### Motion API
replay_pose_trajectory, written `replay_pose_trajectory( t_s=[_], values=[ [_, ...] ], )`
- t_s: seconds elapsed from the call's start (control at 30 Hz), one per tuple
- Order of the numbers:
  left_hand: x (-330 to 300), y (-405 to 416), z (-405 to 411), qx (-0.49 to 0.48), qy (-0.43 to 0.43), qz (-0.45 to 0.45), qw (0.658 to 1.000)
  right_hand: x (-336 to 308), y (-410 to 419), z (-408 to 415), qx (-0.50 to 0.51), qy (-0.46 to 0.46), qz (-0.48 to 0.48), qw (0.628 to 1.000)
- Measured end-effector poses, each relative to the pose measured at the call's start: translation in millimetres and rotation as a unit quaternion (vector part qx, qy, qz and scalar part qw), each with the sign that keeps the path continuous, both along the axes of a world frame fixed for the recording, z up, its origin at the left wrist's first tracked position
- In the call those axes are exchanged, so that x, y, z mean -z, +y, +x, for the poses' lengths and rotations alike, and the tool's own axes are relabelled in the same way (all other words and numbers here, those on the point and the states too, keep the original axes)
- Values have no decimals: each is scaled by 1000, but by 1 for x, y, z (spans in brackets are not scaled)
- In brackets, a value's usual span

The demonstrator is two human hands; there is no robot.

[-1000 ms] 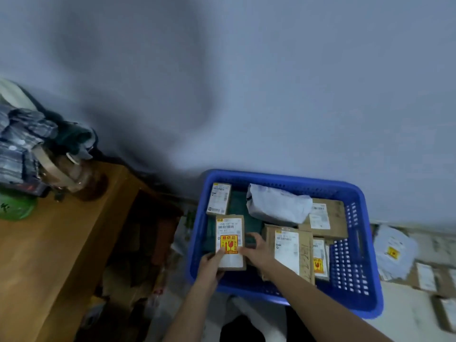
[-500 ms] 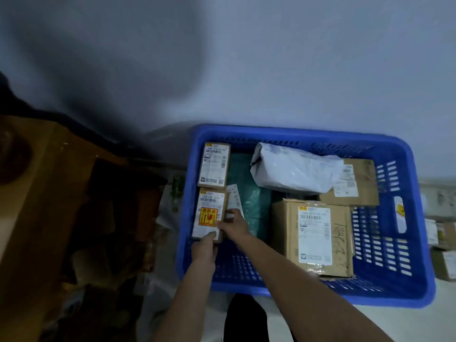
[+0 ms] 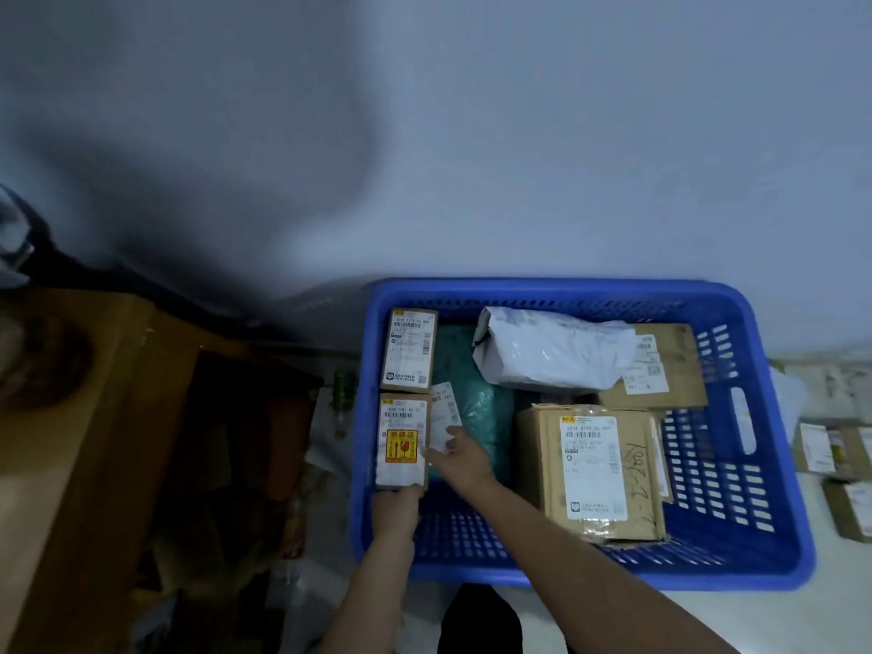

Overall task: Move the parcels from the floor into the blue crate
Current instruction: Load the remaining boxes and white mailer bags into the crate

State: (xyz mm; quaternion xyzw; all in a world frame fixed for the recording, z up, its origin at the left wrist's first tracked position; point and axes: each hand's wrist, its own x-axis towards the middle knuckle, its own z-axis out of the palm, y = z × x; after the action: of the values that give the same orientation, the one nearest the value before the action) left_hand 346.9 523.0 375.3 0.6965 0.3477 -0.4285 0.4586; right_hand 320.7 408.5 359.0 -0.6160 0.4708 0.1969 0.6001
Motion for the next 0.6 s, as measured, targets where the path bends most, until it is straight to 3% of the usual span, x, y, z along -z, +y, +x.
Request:
replay_pose_trajectory(
  t_s=[0.27,0.43,0.6],
  values=[
    [-138,-61,39,171,-155,-40,972,-133,-81,-27,-60,-64,-128,988],
    [-246,-130,70,257,-280,-117,918,-239,-151,-35,-1,-138,-186,973],
    [-333,-195,56,311,-335,-188,869,-335,-209,-86,42,-193,-239,951]
  ],
)
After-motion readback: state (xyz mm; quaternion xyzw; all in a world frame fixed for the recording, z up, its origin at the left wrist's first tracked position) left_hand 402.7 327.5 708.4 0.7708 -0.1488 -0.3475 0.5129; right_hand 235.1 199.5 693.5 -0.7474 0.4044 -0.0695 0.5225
